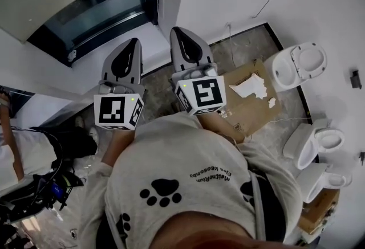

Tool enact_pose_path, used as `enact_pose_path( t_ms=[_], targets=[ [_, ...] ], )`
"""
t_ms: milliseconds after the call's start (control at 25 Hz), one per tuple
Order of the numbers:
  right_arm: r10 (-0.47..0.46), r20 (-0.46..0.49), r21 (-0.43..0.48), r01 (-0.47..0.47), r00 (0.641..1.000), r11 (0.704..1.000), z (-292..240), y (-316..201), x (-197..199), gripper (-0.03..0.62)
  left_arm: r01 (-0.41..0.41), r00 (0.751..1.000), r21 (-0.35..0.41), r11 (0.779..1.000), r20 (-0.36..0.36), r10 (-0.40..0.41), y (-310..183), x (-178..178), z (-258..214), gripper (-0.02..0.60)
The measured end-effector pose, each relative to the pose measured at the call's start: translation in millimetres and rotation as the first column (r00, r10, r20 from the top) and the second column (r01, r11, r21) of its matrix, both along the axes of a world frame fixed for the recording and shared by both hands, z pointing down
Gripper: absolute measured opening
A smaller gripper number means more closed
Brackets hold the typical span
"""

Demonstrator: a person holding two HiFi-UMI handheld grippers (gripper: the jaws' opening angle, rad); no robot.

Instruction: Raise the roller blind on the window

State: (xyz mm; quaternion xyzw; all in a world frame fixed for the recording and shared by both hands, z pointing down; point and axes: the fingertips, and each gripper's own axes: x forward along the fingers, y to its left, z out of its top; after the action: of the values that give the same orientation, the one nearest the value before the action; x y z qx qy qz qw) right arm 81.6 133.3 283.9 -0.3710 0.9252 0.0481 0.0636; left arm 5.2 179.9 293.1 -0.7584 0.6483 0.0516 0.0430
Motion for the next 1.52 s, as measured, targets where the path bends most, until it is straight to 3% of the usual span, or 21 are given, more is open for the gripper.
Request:
enact_pose_path(
  t_ms=[240,640,1080,1520],
  targets=[
    [-0.003,-0.005,-0.028,0.003,1.000,1.000,12.3,-23.5,-0.8,0.009,-0.009,1.000,-0.032,0.999,-0.014,0.009,-21.5,2.1,11.6,0.006],
    [0.029,-0.019,-0.026,-0.030,0.999,0.999,21.0,-55.8,-3.4,0.009,-0.031,0.998,-0.024,0.999,-0.052,0.030,-69.3,-11.9,15.8,0.006],
    [0.094,-0.033,-0.032,-0.095,0.995,0.995,21.1,-139.4,-25.4,0.009,-0.145,0.988,-0.027,0.989,-0.062,0.143,-167.1,-24.9,13.6,0.006],
    [0.205,-0.044,-0.037,-0.207,0.978,0.978,10.5,-228.4,-63.8,0.009,-0.277,0.961,-0.027,0.961,-0.028,0.276,-278.2,-56.0,-0.7,0.006]
  ],
)
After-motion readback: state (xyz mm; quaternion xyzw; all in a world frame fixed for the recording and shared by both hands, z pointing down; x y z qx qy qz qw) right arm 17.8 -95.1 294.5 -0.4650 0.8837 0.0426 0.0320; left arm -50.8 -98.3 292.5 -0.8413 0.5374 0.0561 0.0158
